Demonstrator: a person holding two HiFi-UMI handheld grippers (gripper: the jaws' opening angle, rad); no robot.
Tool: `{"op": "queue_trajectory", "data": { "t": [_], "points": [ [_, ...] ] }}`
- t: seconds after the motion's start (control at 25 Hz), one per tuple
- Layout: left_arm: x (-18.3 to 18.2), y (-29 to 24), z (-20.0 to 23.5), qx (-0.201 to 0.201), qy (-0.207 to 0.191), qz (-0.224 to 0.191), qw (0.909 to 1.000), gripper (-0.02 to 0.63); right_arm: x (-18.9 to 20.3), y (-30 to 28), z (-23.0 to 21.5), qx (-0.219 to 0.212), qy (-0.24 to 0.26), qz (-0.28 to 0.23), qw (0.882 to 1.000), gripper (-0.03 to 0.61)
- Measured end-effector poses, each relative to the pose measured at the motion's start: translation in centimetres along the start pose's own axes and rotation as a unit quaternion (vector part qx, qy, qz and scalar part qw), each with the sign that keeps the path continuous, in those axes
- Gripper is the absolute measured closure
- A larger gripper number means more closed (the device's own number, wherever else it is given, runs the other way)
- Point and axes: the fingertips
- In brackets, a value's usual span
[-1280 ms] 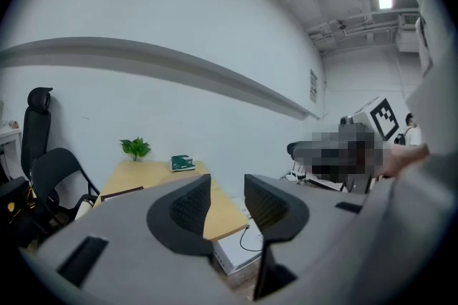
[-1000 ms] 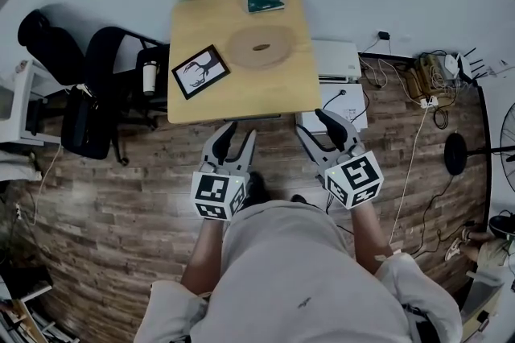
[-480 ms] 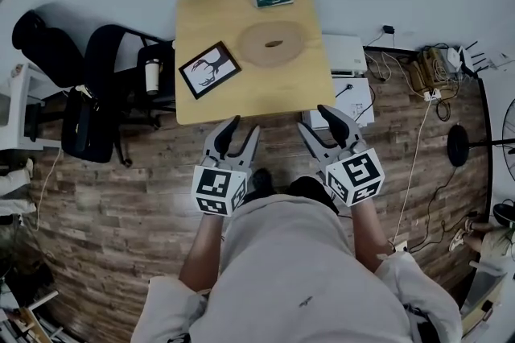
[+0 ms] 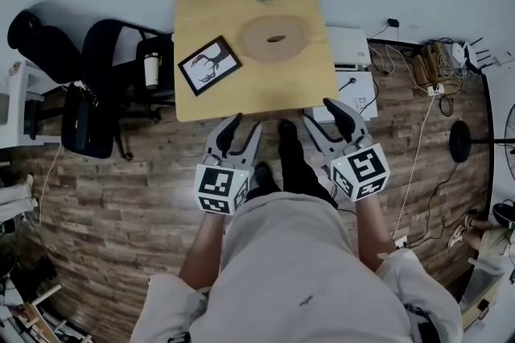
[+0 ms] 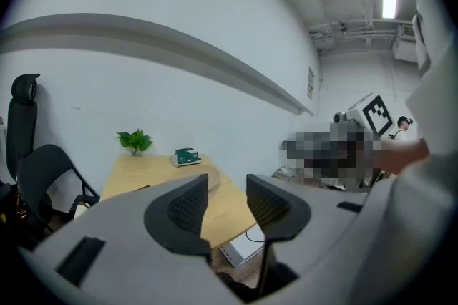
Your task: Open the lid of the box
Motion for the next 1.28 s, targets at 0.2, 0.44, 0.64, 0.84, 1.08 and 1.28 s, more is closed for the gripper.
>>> {"op": "queue_trajectory", "data": {
  "t": [0.2,0.44,0.64,0.84,1.08,1.28],
  "points": [
    [-0.9,-1.9,1.1,-0.009,0.0,0.001,1.0,0.46,-1.4,-2.3,-1.1,-0.022,0.013,-0.008,1.0,0.367],
    [-3.0,-4.8,2.3,-0.017,-0.01,-0.001,0.9998,0.46,-3.2,-5.5,-3.1,-0.05,0.021,-0.008,0.998,0.367],
    [-3.9,-7.3,3.0,-0.02,-0.009,0.004,0.9998,0.46,-4.6,-7.9,-4.2,-0.075,0.041,-0.005,0.996,0.365],
    [-4.5,-9.5,3.9,-0.031,-0.001,0.009,0.9995,0.459,-5.0,-10.1,-5.7,-0.09,0.067,0.011,0.994,0.365],
    [-4.4,-11.4,4.8,-0.058,0.016,0.018,0.998,0.46,-4.4,-12.3,-6.9,-0.121,0.12,0.043,0.984,0.362],
    [-4.2,-12.5,5.2,-0.081,0.029,0.027,0.9959,0.459,-3.3,-14.3,-7.9,-0.147,0.147,0.067,0.976,0.362]
  ]
}}
Point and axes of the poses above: the fingertips, and each gripper's own axes: y backward along the fingers, z to its left, x out of its underside, and after that the axes turned 10 degrees about -y, right-handed
